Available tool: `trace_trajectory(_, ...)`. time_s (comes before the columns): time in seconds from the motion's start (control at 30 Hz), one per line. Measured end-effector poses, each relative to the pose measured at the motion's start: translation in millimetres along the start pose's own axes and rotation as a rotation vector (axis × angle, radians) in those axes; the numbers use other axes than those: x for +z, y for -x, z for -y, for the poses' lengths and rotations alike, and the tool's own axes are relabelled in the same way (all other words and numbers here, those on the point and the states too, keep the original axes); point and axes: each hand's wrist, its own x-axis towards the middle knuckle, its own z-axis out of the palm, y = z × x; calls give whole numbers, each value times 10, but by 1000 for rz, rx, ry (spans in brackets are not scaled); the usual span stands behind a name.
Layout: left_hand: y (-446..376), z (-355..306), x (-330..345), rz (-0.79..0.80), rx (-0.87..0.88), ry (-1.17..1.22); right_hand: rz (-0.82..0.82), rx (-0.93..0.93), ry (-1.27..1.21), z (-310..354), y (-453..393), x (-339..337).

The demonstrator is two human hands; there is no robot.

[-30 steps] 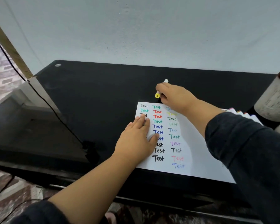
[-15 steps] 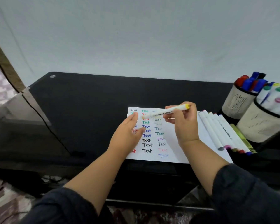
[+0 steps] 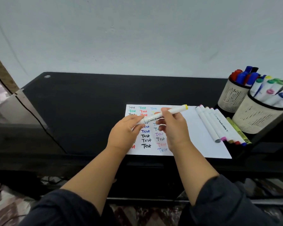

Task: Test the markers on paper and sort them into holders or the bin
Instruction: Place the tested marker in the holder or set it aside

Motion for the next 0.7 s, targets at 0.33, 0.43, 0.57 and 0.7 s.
trace_trajectory(0.33, -69, -76, -32, 25, 18, -161, 45, 5, 154, 16, -45, 63)
trace_trajectory(0.43, -99, -118, -79, 38, -7, -133, 50, 36, 102, 30, -64, 66)
trace_trajectory(0.57, -113, -153, -142, 77, -39, -99, 81, 61, 16, 45, -76, 73)
trace_trajectory(0.7, -85, -168, -165, 63, -17, -170, 98, 62, 8, 56, -86, 93)
